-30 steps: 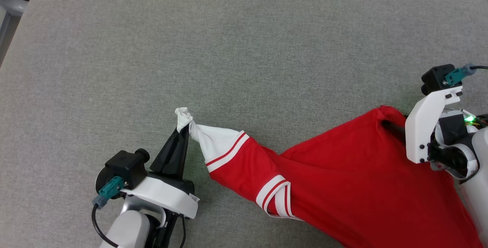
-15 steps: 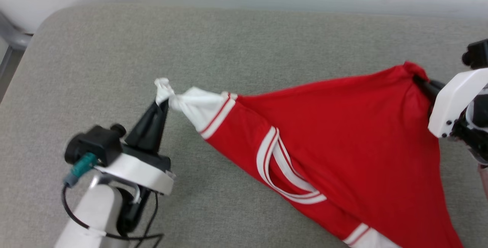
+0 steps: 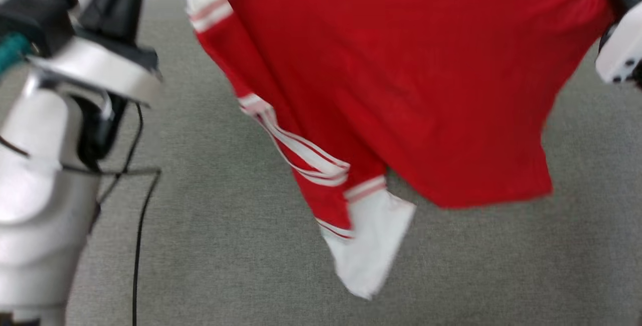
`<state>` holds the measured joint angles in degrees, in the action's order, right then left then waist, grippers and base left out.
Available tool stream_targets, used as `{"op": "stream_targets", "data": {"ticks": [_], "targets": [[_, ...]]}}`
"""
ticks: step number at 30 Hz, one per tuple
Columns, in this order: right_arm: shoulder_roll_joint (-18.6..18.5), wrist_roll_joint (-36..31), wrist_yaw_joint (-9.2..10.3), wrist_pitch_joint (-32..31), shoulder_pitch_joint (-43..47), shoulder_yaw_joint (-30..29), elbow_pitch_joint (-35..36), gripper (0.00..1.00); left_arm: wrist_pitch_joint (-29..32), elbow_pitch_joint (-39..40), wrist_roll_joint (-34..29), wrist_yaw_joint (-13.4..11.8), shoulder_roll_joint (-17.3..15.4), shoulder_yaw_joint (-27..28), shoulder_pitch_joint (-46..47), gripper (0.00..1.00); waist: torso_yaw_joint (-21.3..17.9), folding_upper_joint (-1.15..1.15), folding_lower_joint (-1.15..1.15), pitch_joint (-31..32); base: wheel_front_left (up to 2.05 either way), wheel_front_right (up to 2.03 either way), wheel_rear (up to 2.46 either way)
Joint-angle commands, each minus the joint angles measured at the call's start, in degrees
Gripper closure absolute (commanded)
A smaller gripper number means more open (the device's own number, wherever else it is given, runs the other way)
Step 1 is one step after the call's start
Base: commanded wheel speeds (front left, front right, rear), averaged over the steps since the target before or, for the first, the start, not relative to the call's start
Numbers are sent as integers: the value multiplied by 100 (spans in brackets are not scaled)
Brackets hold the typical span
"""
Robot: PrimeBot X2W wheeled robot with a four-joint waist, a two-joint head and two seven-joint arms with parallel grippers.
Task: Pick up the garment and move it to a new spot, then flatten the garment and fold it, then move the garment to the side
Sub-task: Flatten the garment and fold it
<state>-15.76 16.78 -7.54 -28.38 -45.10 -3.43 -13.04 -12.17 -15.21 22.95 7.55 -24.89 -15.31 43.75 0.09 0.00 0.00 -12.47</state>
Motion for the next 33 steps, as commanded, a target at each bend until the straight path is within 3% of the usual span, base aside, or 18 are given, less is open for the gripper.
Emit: {"op": "stream_targets", "data": {"ticks": [1, 14, 21, 28, 33], "targets": [[84, -161, 10, 63, -300, -90, -73, 100, 53, -254, 49, -15, -112, 32, 449, 100, -122, 0, 0, -245, 0, 0, 0], [498, -846, 15, 947, -2642, -411, -870, 100, 80, -2002, -95, -95, -464, 387, 3510, 100, -340, 0, 0, -1528, 0, 0, 0], [603, -1121, 19, 1438, -3620, -536, -1272, 100, 40, -2531, -95, -98, -526, 448, 4596, 100, -348, 0, 0, -2078, 0, 0, 0], [756, -1243, 19, 1971, -4153, -491, -2064, 100, -83, -3227, -7, -60, -449, 367, 5003, 100, -342, 0, 0, -2426, 0, 0, 0], [861, -1161, 18, 2341, -4018, -355, -2774, 100, -167, -3708, 242, -31, -268, 253, 4672, 100, -306, 0, 0, -2502, 0, 0, 0]]}}
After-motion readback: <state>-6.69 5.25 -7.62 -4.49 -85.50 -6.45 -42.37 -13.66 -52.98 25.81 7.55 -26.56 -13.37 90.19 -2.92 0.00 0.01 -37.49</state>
